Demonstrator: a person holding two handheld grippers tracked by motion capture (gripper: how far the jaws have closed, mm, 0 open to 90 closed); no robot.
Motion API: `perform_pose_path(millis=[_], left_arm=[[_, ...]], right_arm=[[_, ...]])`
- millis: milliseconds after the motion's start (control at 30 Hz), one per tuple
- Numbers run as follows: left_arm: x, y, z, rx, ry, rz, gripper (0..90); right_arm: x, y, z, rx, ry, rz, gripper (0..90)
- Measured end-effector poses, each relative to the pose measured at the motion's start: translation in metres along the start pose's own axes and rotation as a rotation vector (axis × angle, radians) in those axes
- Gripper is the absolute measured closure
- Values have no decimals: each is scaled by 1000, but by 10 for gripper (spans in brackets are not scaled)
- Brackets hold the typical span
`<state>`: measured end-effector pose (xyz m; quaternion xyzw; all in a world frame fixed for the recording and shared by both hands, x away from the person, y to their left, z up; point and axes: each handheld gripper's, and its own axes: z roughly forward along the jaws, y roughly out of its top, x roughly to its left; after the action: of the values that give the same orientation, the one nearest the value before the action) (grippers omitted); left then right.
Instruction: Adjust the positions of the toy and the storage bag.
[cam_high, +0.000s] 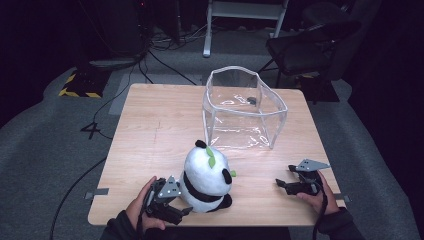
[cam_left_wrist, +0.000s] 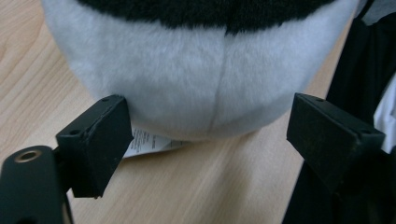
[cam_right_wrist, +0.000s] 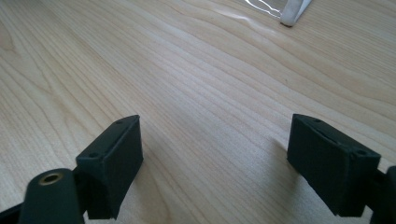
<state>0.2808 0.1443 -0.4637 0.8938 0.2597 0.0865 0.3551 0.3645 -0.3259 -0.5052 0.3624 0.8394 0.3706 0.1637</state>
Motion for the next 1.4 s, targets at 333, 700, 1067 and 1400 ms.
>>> perform_pose_path(millis=[333, 700, 1067, 1400], left_arm=[[2, 3, 15, -14, 25, -66, 60], [-5, 7, 56, 103, 38, -17, 0], [-5, 22, 72, 78, 35, -31, 5], [-6, 43, 94, 61, 58, -53, 2]], right_arm=[[0, 1, 1, 2, 1, -1, 172], [-1, 0, 0, 2, 10, -7, 170], [0, 0, 0, 3, 2, -4, 168], [0, 0, 0, 3, 6, -7, 165]])
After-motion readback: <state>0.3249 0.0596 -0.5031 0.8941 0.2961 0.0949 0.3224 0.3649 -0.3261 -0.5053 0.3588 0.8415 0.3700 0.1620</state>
